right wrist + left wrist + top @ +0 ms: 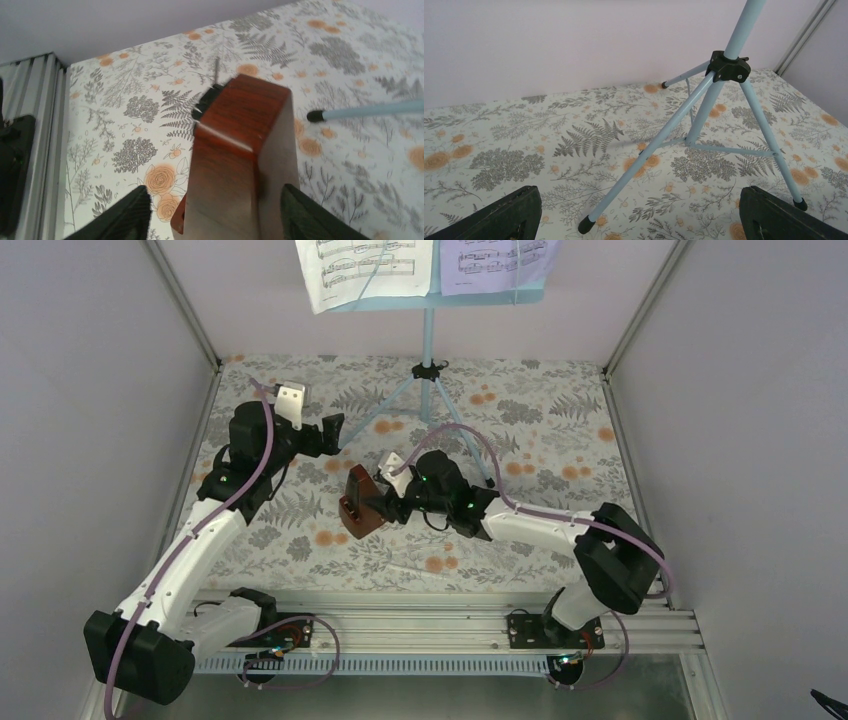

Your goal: Pack up the instrument practice props

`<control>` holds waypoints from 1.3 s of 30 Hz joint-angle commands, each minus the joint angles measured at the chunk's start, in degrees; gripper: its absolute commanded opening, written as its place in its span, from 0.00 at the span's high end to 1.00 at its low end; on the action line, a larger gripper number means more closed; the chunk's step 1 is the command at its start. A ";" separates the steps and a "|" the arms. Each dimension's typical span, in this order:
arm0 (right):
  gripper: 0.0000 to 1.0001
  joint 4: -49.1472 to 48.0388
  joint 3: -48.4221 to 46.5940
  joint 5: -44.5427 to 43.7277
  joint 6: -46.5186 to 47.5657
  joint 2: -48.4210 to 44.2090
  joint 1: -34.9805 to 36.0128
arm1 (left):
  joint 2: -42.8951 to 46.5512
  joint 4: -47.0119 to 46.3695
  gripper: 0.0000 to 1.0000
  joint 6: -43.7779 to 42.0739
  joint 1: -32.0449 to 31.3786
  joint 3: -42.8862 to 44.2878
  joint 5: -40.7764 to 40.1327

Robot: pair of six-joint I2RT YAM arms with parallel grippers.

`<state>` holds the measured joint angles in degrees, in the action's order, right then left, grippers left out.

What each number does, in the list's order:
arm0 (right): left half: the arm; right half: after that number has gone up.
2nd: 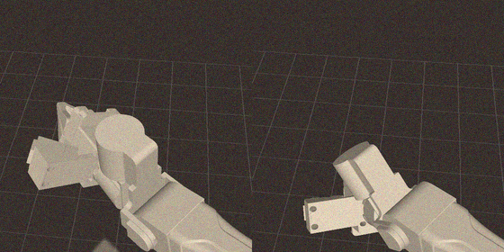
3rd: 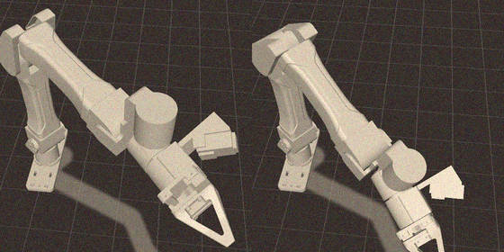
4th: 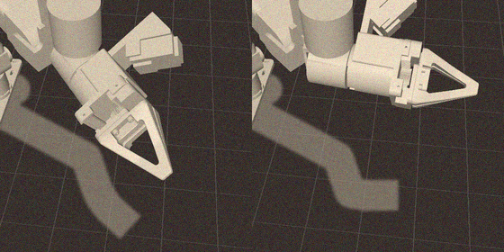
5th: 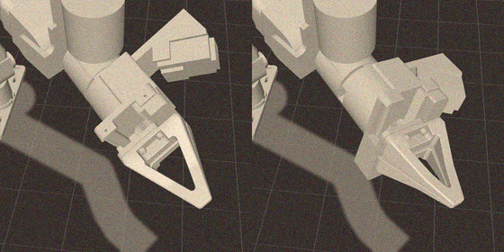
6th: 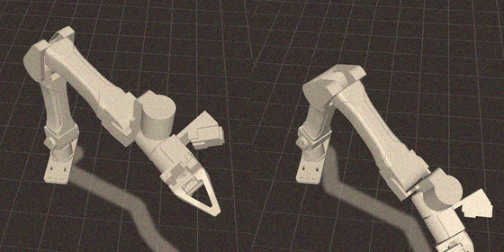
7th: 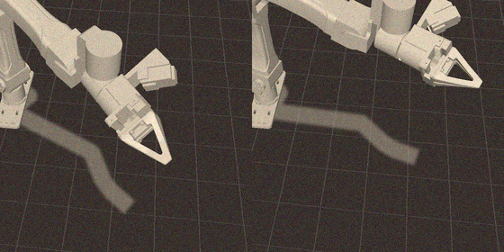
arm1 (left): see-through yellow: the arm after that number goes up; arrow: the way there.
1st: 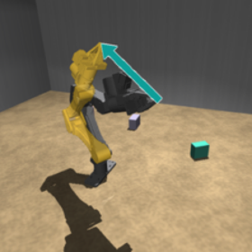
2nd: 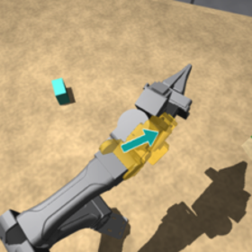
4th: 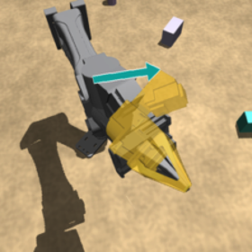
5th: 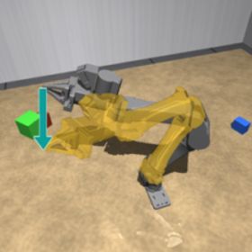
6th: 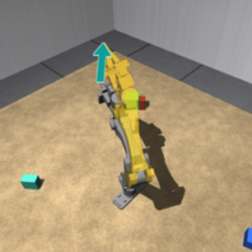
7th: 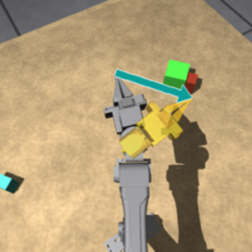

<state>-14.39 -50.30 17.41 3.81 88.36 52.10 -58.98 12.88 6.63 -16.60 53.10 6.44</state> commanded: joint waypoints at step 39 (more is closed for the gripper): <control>0.24 7.54 -13.44 -38.10 -20.22 10.48 9.79 | 0.03 0.06 0.02 -0.66 0.16 -0.30 -1.34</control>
<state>-7.60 -62.54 -17.63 -14.92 97.47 61.41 -58.98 12.93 6.61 -16.60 53.10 5.52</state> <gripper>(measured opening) 0.778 0.980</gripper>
